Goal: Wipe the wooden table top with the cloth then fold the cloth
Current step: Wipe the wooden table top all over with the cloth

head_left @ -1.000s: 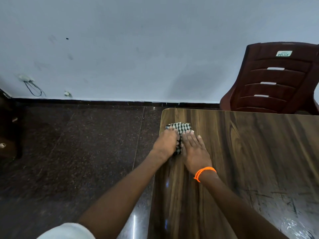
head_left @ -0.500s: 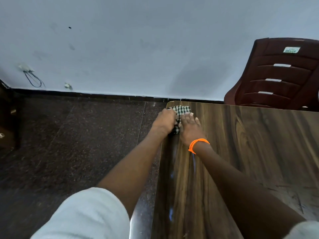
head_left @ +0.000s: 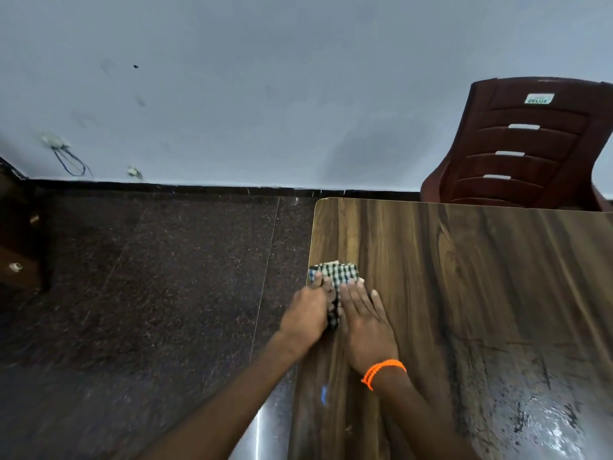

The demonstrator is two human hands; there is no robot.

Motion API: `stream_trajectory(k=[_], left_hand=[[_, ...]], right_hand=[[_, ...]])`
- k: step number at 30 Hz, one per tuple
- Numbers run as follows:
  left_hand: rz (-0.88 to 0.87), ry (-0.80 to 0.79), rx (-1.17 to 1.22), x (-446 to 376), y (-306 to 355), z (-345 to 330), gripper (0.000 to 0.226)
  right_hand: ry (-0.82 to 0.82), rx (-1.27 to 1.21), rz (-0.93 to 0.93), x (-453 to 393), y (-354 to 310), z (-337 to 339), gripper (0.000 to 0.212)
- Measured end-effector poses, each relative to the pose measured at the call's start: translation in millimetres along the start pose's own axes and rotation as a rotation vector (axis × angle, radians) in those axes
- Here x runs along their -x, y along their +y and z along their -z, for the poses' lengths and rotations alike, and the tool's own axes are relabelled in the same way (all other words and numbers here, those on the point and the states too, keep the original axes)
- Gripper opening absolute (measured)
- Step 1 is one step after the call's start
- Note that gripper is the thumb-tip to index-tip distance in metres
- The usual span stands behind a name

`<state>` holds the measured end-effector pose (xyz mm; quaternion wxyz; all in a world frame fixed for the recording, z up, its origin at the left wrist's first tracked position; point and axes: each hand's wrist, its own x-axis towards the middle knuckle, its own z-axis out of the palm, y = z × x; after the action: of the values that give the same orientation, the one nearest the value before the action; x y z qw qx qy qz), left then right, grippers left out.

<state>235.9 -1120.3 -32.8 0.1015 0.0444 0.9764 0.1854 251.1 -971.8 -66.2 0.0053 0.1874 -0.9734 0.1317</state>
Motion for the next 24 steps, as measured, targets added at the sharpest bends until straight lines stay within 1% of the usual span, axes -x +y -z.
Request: stream_trajectory(k=[2,4,6,9,12,14,17,21,23,24], left_hand=[[-0.036,-0.010,-0.053,-3.9,15.5,-3.9,0.046],[-0.023,-0.004,-0.073,-13.6,29.0,-4.1,0.040],[-0.009,0.021,-0.047,-27.6,36.7,-1.8,0.035],[0.038,0.085,0.007,-48.1,39.9,6.0,0.021],[0.154,0.136,0.123,-61.0,32.3,16.3,0.025],[0.189,0.160,0.132,-59.6,21.9,21.5,0.026],[0.187,0.170,0.089,-42.2,6.8,25.7,0.020],[0.202,0.153,0.086,-6.3,-4.3,20.0,0.022],[0.187,0.114,0.098,14.0,-6.5,11.7,0.027],[0.172,0.095,0.091,23.5,-7.1,6.9,0.034]], right_hand=[[0.005,0.015,-0.034,9.7,10.3,4.6,0.053],[-0.001,0.034,-0.062,9.0,22.6,8.4,0.052],[-0.017,0.035,-0.100,-3.1,34.2,9.9,0.050],[-0.060,0.018,-0.143,-33.3,41.0,10.3,0.052],[-0.072,-0.022,-0.150,-60.4,30.0,8.3,0.051],[-0.099,-0.004,-0.126,-70.1,19.5,4.6,0.052],[-0.126,0.009,-0.082,-68.5,4.6,-1.7,0.053],[-0.096,-0.083,-0.027,-39.1,-18.3,-10.0,0.054],[-0.081,-0.106,-0.007,-17.2,-25.1,-12.2,0.054],[-0.078,-0.106,0.002,-6.2,-26.5,-12.6,0.053]])
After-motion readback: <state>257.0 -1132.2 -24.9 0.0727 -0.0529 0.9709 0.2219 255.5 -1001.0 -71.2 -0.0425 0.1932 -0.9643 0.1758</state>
